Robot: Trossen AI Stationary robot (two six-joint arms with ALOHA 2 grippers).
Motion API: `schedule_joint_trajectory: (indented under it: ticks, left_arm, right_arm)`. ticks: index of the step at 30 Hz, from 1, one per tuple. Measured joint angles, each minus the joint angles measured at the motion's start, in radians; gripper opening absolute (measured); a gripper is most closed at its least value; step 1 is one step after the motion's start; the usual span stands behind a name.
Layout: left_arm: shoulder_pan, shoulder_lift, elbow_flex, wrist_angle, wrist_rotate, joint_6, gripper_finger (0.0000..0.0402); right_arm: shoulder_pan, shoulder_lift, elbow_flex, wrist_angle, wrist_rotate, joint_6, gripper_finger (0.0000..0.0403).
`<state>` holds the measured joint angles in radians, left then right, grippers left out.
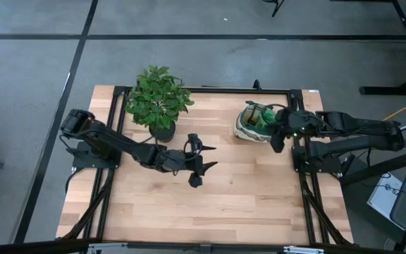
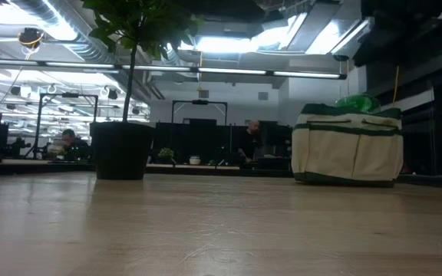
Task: Pick & Place Garden tools in Gardening bag
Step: Return to Home Position
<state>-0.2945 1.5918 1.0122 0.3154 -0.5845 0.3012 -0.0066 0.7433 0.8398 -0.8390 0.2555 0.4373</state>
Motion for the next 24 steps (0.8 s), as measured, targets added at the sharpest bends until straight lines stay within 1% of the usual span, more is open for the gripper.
schedule_joint_trajectory:
  ticks: [2,4,5,7,9,10,13,17,19,21,24]
  left_arm:
    - [-0.017,-0.044,0.0,-0.051,0.002,-0.044,0.0239]
    - [-0.041,-0.098,-0.01,-0.095,0.009,-0.081,0.0239]
    - [-0.049,-0.123,-0.023,-0.095,0.034,-0.091,0.0239]
    - [-0.063,-0.176,-0.065,-0.104,0.119,-0.099,0.0239]
    - [-0.069,-0.224,-0.111,-0.082,0.203,-0.126,0.0239]
    - [-0.072,-0.249,-0.138,-0.065,0.217,-0.147,0.0239]
    - [-0.082,-0.328,-0.219,-0.015,0.189,-0.209,0.0239]
    - [-0.112,-0.425,-0.322,0.033,0.101,-0.262,0.0239]
    - [-0.13,-0.47,-0.364,0.043,0.077,-0.281,0.0239]
    - [-0.145,-0.503,-0.397,0.062,0.073,-0.288,0.0239]
    - [-0.167,-0.542,-0.429,0.076,0.072,-0.288,0.0239]
  right_arm:
    - [0.038,-0.014,-0.007,0.003,0.007,-0.001,0.0093]
    - [0.084,-0.034,-0.035,0.005,0.046,-0.001,0.0093]
    - [0.11,-0.046,-0.06,0.018,0.068,0.0,0.0093]
    - [0.161,-0.073,-0.133,0.061,0.095,-0.003,0.0093]
    - [0.215,-0.099,-0.215,0.153,0.099,-0.011,0.0093]
    - [0.24,-0.112,-0.258,0.21,0.099,-0.02,0.0093]
    - [0.305,-0.135,-0.368,0.382,0.08,-0.052,0.0093]
    - [0.373,-0.146,-0.498,0.633,-0.01,-0.209,0.0093]
    - [0.392,-0.146,-0.559,0.783,-0.058,-0.297,0.0093]
    - [0.397,-0.146,-0.617,0.936,-0.141,-0.378,0.0093]
    - [0.387,-0.146,-0.687,1.129,-0.304,-0.454,0.0093]
